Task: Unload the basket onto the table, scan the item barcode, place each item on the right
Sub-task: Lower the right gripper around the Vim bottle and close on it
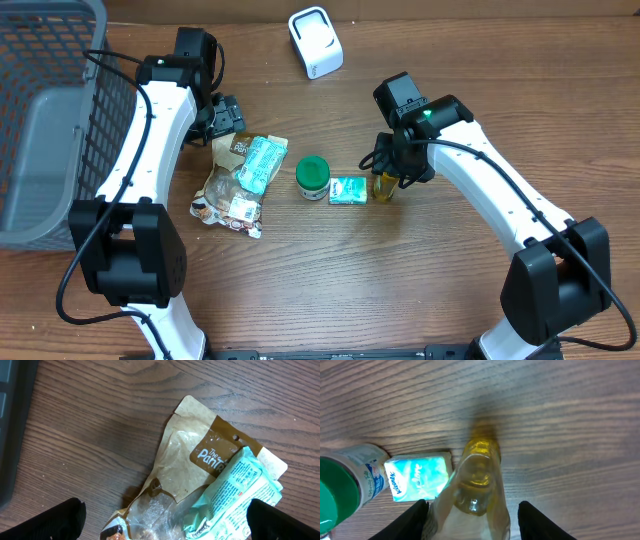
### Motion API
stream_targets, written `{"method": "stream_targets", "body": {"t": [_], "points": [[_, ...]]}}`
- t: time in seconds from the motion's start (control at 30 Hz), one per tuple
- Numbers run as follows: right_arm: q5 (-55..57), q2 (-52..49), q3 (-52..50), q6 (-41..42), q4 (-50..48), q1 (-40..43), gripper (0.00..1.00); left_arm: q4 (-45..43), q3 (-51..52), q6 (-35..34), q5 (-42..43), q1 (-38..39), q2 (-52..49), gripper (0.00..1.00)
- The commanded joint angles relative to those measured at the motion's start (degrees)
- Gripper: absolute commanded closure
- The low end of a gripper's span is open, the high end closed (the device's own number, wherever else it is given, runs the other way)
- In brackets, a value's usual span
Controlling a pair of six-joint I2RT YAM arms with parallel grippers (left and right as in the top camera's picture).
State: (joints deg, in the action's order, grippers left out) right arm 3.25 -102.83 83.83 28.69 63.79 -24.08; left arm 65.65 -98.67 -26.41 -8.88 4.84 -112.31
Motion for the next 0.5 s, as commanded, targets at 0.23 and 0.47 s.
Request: {"method": "stream_targets", "body": {"t": [0.23,0.47], "points": [[2.29,0.02,-0.26,-6.69,-0.76,-0.02,0.45,0.11,-0.68,0.70,-0.68,-0.04,-0.17,0.00],[2.27,0.02,-0.26,-6.69,-2.03,-0.02,0.58,0.11,-0.68,0.68,-0.68,-0.04,-0.17,0.00]]}}
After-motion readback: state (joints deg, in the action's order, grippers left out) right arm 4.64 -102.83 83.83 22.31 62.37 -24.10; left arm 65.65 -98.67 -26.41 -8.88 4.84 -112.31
